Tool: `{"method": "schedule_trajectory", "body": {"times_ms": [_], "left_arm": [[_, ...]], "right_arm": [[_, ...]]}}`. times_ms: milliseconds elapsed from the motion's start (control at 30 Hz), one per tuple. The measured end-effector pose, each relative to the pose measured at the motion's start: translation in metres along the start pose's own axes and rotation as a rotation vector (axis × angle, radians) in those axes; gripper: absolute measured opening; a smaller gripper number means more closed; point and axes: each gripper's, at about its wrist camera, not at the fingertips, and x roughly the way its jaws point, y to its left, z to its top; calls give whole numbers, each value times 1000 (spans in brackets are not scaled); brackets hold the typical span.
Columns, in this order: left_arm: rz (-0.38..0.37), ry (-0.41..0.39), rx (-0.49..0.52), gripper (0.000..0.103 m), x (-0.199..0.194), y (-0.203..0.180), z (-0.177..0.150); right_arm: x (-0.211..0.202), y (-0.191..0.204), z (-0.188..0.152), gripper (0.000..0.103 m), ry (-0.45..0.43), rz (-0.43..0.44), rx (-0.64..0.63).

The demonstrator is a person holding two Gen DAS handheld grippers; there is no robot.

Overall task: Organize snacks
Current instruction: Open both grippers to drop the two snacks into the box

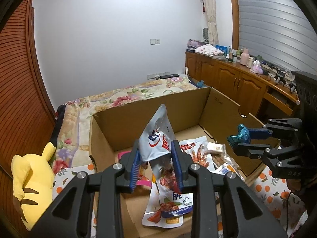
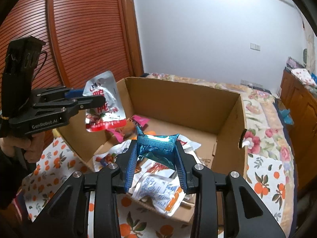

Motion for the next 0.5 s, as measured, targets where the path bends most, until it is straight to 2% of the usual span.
{"method": "schedule_trajectory", "body": {"times_ms": [500], "left_arm": [[-4,27,-24,37,9,5,-6]], "right_arm": [[20,-1,2,46,24,-5,12]]}}
